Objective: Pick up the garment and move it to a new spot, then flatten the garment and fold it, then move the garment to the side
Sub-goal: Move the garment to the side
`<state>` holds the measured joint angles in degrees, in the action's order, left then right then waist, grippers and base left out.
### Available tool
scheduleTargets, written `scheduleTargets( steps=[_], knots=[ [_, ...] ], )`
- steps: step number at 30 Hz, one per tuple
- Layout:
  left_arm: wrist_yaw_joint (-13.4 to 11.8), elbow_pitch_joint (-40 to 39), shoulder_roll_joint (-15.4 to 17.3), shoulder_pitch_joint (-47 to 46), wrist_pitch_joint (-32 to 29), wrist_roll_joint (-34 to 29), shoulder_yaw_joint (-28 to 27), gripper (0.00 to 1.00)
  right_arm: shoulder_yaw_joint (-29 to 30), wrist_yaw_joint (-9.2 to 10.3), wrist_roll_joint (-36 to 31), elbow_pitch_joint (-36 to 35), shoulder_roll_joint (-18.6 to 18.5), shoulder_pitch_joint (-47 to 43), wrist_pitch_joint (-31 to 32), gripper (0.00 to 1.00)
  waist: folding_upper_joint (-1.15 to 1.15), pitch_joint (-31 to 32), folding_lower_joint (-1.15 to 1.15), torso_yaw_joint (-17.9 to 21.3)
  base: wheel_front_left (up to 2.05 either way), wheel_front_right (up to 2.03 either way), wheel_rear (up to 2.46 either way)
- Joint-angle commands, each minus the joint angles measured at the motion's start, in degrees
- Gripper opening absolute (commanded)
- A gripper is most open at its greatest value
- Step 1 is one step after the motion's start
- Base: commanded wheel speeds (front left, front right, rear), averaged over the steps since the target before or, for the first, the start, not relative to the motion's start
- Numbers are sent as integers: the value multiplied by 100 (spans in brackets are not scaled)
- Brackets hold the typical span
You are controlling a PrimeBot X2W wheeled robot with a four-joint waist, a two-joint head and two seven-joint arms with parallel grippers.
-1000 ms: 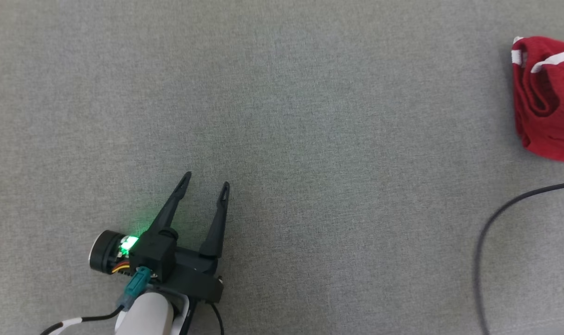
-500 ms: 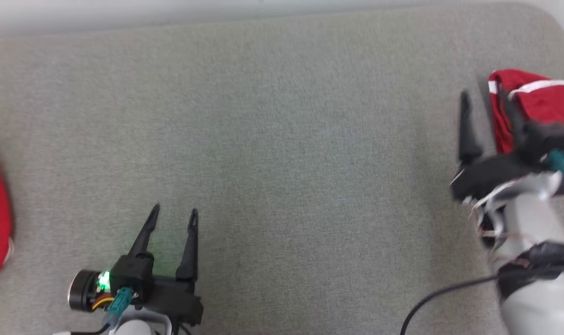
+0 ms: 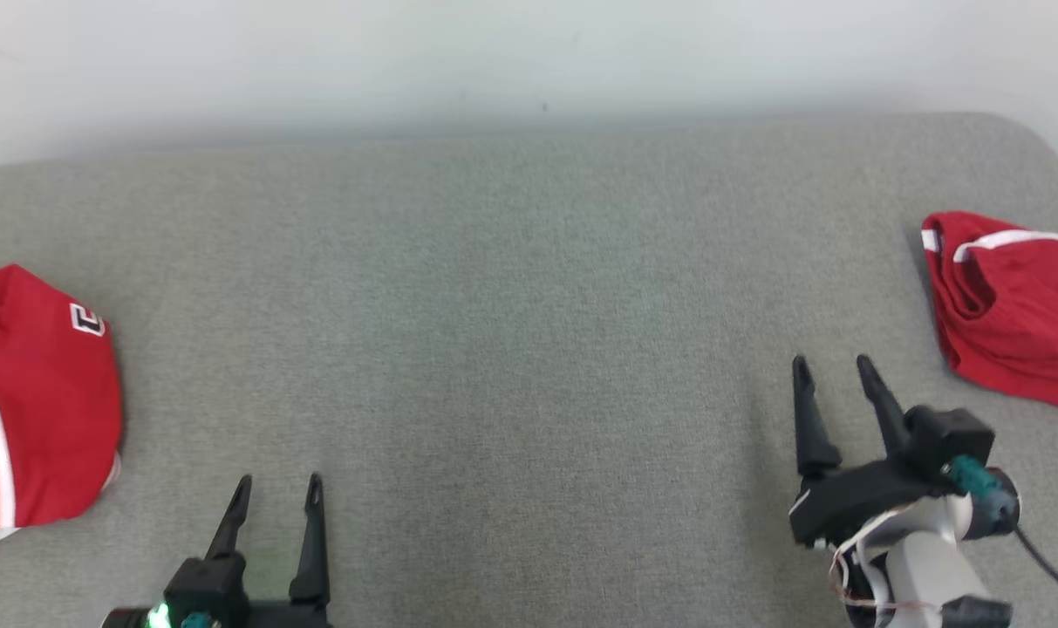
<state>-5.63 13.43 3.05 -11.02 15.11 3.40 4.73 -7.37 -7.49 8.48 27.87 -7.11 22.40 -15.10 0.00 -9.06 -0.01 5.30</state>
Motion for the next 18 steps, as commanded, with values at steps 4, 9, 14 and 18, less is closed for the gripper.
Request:
scheduleTargets(
  steps=[4, 9, 14, 18],
  knots=[
    [-31, 29, 2, 304, 3, 4, -184, 100, -79, 0, -154, -147, 92, -386, -4, 100, 0, 339, 1, -135, 0, 0, 0],
    [-1, 7, -3, 601, 3, -3, -327, 100, -100, 0, -247, -275, 232, -721, -4, 100, 0, 568, 1, -101, 0, 0, 0],
    [35, -2, -6, 810, 3, -64, -413, 100, -23, 0, -308, -421, 312, -991, -5, 100, 0, 724, 1, -83, 0, 0, 0],
    [29, -40, -9, 867, 3, -69, -470, 100, 46, 0, -353, -554, 368, -1160, -5, 100, 0, 776, 1, -79, 0, 0, 0]
  ],
)
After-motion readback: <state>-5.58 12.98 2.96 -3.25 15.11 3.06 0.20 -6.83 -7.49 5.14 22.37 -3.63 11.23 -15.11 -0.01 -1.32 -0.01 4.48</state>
